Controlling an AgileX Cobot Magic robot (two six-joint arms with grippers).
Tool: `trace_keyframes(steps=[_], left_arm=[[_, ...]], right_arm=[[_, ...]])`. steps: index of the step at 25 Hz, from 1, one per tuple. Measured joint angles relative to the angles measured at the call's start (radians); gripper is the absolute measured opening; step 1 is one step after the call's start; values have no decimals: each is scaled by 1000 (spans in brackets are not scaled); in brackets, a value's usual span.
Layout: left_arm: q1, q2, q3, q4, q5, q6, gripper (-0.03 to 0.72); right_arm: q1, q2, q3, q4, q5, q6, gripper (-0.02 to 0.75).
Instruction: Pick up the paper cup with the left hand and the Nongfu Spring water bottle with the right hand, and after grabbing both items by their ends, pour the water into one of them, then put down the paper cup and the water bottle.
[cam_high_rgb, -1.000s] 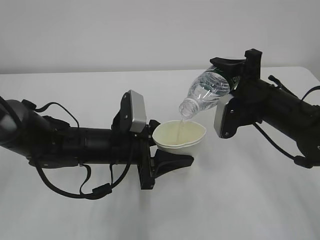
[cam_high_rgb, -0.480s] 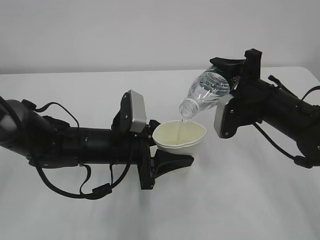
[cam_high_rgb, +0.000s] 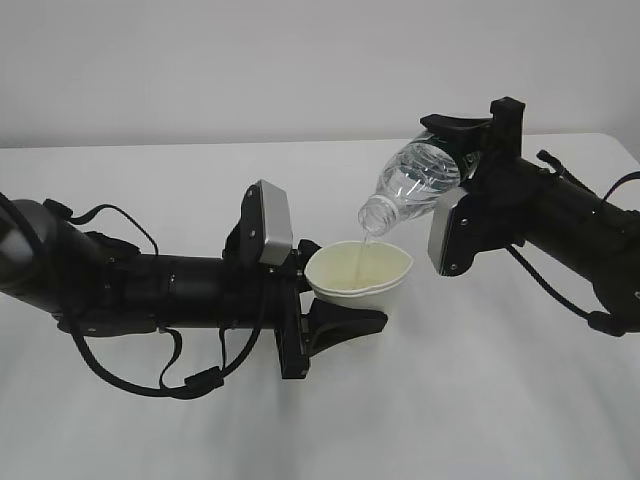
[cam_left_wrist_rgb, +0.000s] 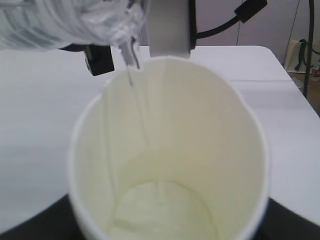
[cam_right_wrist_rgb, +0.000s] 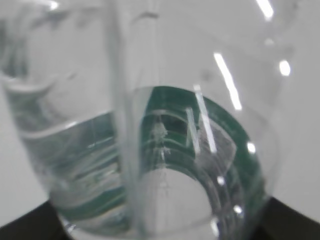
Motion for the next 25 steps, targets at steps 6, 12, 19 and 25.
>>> trace_keyframes(steps=[6, 12, 19, 25], left_arm=[[0, 0, 0, 0, 0, 0, 413], [0, 0, 0, 0, 0, 0, 413], [0, 0, 0, 0, 0, 0, 413], [0, 0, 0, 0, 0, 0, 413]], right_arm=[[0, 0, 0, 2, 0, 0, 446], [0, 0, 0, 2, 0, -6, 447], [0, 0, 0, 2, 0, -12, 446], [0, 0, 0, 2, 0, -12, 446]])
